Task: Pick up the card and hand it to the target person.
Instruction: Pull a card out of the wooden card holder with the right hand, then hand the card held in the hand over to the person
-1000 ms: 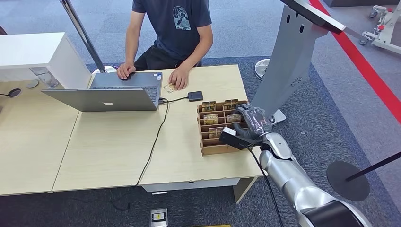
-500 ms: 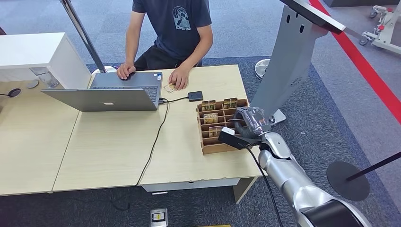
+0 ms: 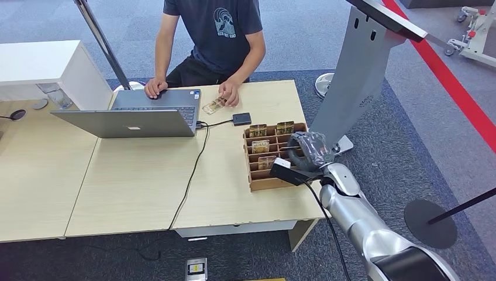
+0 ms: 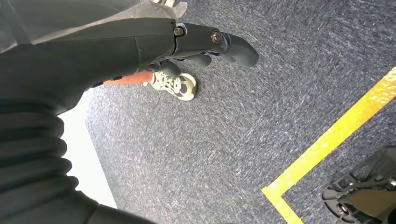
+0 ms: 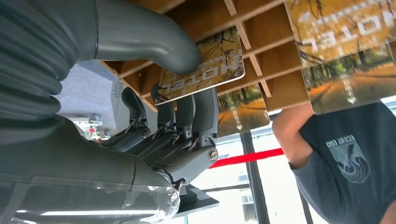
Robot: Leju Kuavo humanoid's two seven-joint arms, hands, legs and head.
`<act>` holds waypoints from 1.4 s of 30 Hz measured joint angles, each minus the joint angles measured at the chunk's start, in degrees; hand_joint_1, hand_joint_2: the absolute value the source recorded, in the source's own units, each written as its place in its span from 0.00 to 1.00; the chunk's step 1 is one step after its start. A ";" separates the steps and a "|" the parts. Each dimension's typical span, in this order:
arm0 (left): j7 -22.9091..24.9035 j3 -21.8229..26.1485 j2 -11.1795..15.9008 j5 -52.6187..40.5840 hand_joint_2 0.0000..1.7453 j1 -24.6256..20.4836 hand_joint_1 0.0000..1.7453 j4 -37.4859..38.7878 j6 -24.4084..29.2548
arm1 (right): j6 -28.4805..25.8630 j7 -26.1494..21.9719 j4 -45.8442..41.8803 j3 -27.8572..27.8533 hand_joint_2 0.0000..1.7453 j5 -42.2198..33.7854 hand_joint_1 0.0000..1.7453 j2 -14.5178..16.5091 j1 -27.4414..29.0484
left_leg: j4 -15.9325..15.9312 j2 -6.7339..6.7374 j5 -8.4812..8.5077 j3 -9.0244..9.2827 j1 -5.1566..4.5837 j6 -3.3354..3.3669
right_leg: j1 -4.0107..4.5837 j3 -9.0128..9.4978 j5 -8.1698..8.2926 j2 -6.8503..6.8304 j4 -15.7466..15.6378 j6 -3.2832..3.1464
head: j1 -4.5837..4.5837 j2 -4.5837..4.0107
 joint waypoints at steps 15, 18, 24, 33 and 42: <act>-0.46 0.00 0.54 1.32 1.00 0.76 0.00 0.03 -1.20 | 11.08 -6.46 -9.14 -1.80 1.00 -13.43 0.75 -0.28 -7.76 | 0.01 0.01 0.05 0.01 0.00 -0.05 | 0.00 -0.01 0.01 0.00 0.03 -0.01 | -0.01 0.00; -0.55 0.00 0.70 1.44 1.00 0.71 0.00 0.04 -1.44 | 13.83 -6.75 -11.93 -1.81 1.00 -15.90 0.75 -0.11 -9.10 | 0.01 0.01 0.05 0.01 0.00 -0.06 | 0.00 0.00 0.01 0.00 0.03 -0.01 | 0.00 0.00; -0.34 0.00 0.98 1.34 1.00 0.12 0.00 0.07 -2.21 | 18.31 -7.84 -14.10 -1.31 1.00 -19.82 0.75 2.25 -11.10 | 0.00 0.00 0.05 0.00 0.01 -0.07 | 0.00 0.00 0.01 0.00 0.05 -0.01 | -0.01 0.00; 0.06 -0.01 0.98 0.56 1.00 -0.65 0.00 0.07 -2.90 | 19.67 -8.59 -10.71 0.97 1.00 -19.91 0.75 6.92 -11.84 | 0.00 0.00 0.06 0.00 0.01 -0.07 | 0.01 -0.01 0.01 0.00 0.06 -0.01 | -0.01 0.00; 0.04 -0.04 1.01 1.12 1.00 -0.63 0.00 0.07 -3.12 | 19.09 -9.07 -7.60 2.87 1.00 -19.66 0.75 9.25 -11.83 | 0.00 0.00 0.06 -0.01 0.01 -0.07 | 0.00 -0.02 0.01 0.00 0.06 -0.01 | -0.01 0.00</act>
